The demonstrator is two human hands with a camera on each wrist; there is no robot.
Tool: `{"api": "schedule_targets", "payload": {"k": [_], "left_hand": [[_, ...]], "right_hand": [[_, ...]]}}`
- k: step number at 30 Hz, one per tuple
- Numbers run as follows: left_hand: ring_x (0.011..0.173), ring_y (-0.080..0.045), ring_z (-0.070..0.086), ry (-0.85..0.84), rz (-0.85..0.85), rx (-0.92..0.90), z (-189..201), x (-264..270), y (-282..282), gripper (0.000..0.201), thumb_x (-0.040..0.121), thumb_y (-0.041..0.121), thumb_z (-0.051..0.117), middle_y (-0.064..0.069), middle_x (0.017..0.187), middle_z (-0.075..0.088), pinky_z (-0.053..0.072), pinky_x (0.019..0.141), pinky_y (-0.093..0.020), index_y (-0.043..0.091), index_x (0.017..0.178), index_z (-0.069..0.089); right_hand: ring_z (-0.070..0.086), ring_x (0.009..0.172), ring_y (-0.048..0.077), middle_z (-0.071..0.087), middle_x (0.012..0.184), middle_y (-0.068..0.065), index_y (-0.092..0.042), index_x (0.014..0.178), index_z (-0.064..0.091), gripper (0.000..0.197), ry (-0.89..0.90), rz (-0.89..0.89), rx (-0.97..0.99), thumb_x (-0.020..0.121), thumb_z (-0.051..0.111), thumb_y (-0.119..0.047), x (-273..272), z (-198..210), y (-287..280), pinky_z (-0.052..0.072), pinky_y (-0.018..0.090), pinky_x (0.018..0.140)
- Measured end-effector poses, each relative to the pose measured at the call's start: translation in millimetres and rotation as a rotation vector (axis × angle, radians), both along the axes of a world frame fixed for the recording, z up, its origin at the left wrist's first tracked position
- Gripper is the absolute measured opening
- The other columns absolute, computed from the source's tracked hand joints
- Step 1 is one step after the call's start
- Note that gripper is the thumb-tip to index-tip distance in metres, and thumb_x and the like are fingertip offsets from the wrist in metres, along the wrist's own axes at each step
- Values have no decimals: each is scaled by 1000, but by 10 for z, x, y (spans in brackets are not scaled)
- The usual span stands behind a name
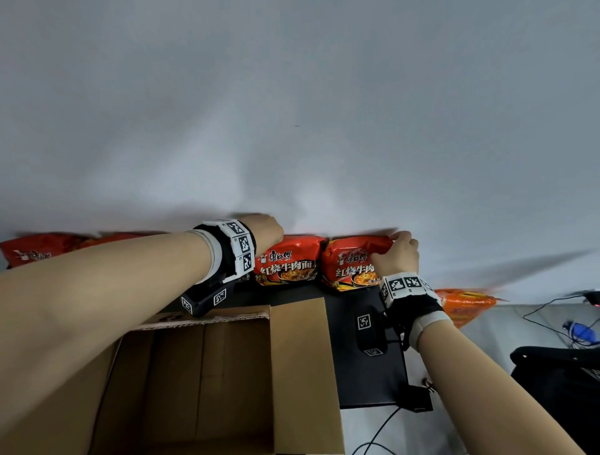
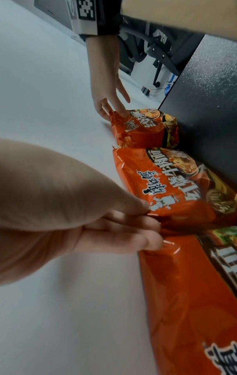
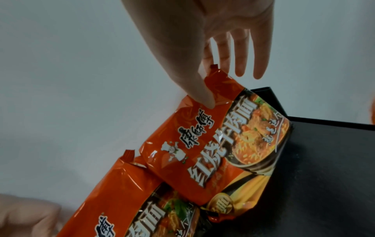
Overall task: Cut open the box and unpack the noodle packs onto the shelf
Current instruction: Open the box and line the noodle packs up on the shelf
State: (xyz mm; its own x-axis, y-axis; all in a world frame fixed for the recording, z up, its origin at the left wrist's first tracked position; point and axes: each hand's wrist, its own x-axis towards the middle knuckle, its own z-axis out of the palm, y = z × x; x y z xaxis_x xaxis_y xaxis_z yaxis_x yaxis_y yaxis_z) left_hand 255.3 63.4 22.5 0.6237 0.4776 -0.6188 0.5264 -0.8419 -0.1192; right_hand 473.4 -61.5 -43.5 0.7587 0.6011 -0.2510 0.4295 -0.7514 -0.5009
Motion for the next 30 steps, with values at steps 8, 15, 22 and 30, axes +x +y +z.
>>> {"api": "schedule_targets", "payload": {"k": [8, 15, 22, 30], "left_hand": [[65, -17, 62, -94, 332, -212, 189, -146, 105, 37, 88, 40, 58, -1, 75, 68, 53, 77, -33, 4, 92, 66], [78, -22, 67, -342, 711, -531, 661, -759, 266, 31, 96, 34, 47, -7, 91, 71, 50, 72, -24, 10, 87, 64], [100, -25, 65, -537, 977, -496, 824, -1797, 219, 26, 97, 34, 45, -10, 111, 67, 48, 89, -29, 18, 88, 63], [125, -26, 51, -575, 1135, -383, 703, -2972, -98, 36, 96, 36, 45, -9, 136, 55, 44, 91, -33, 14, 121, 57]], "right_hand": [[51, 117, 41, 39, 136, 19, -4, 136, 31, 71, 83, -68, -36, 75, 67, -14, 37, 15, -126, 43, 43, 94], [50, 117, 41, 40, 136, 23, 3, 129, 38, 52, 79, -243, 44, 81, 55, -9, -167, 280, -143, 42, 41, 93], [63, 100, 35, 65, 111, 18, -1, 116, 53, 40, 139, -102, 74, 80, 54, -18, -599, 572, -71, 50, 35, 80], [64, 93, 28, 65, 101, 14, -2, 115, 56, 36, 282, 52, -5, 89, 51, -27, -1250, 750, -345, 54, 42, 80]]}}
